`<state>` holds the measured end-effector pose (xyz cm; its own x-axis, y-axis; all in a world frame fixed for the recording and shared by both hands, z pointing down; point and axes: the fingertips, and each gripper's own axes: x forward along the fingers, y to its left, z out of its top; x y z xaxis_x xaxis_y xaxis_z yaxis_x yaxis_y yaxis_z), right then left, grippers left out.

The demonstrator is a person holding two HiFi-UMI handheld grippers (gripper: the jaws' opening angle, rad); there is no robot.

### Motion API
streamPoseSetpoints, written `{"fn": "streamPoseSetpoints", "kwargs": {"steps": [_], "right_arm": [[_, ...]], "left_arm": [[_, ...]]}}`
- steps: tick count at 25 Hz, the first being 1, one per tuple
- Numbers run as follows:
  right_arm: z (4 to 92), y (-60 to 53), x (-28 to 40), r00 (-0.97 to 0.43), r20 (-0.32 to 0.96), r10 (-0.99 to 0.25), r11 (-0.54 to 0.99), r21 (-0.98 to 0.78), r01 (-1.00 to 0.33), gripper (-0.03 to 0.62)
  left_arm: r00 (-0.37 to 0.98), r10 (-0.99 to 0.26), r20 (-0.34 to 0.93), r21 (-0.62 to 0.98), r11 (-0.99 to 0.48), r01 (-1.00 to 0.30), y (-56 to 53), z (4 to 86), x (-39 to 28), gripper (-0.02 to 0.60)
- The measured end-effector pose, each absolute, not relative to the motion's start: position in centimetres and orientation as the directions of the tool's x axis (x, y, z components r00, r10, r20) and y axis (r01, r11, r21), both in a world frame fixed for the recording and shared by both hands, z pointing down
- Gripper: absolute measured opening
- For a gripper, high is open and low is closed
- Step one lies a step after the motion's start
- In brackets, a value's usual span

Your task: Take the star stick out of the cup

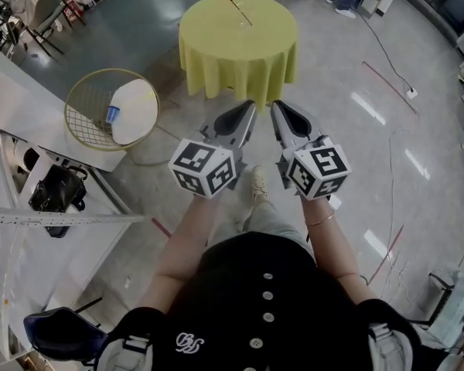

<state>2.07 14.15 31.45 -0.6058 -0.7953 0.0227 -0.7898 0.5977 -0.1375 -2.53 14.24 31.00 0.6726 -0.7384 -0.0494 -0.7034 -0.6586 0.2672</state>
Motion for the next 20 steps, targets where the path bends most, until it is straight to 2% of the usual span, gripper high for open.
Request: {"fn": "streamPoseSetpoints", "kwargs": {"steps": [20], "right_arm": [[30.4,-6.2,3.8,-0.671,0.023,-0.741,0.665,-0.108,-0.739,0.005]], "left_arm": [[0.631,-0.773,-0.055,0.251,-0.623,-0.741,-6.2,29.6,0.3,0.012]]}}
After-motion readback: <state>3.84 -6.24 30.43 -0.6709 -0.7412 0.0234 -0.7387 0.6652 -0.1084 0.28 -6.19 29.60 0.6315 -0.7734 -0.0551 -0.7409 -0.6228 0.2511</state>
